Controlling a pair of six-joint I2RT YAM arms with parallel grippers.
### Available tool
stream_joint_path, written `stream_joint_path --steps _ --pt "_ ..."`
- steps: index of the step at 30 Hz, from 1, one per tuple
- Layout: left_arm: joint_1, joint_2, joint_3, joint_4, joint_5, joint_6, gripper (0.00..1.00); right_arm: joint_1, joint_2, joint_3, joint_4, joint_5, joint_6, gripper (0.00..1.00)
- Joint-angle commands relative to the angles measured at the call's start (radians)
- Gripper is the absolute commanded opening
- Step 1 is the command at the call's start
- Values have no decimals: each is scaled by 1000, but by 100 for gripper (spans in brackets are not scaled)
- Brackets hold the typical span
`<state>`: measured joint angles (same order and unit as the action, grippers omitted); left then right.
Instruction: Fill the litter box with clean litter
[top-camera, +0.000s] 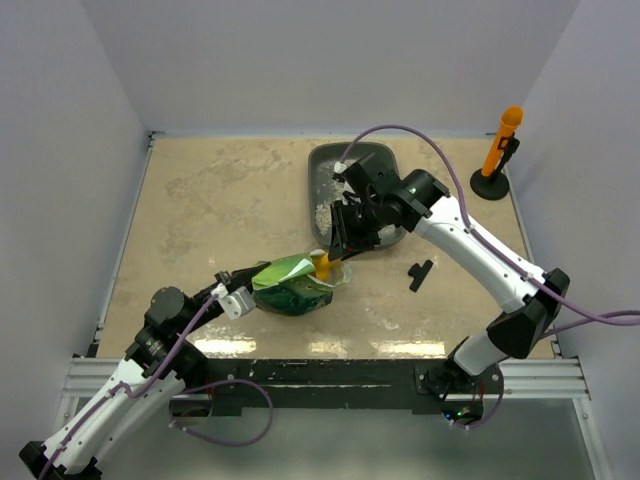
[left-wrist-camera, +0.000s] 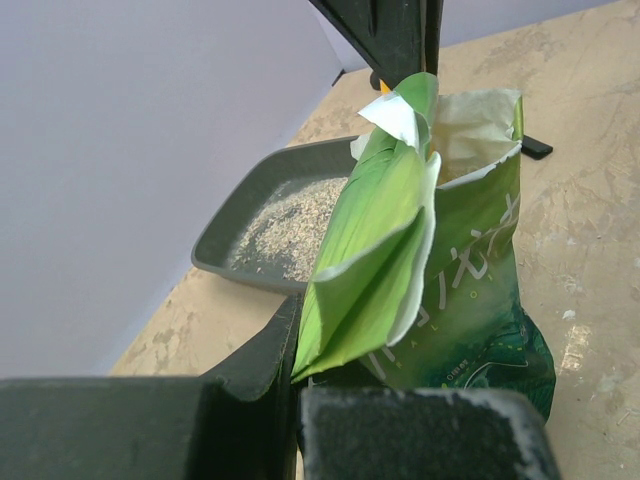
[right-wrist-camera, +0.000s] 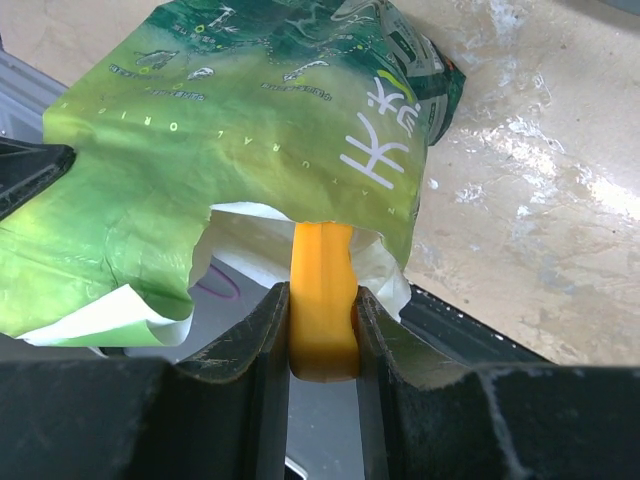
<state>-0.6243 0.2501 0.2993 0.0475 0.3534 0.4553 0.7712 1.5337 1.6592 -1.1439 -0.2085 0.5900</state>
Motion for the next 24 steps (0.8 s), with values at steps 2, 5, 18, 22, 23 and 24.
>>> stream_joint_path --steps 2,5,18,22,23,24 --pt "-5 -8 24 74 16 -18 0 7 9 100 -96 1 -25 0" --pt "-5 -11 21 75 15 -17 0 7 -15 76 -93 1 -19 0" --pt "-5 5 23 69 19 -17 0 8 -214 -12 -93 61 22 0" --pt "-6 5 26 66 19 -17 0 7 -228 -94 -83 75 16 0" --pt "-6 5 24 65 19 -17 0 7 -230 -107 -70 80 14 0" --pt "-6 3 26 64 22 -17 0 8 -224 -116 -62 84 11 0"
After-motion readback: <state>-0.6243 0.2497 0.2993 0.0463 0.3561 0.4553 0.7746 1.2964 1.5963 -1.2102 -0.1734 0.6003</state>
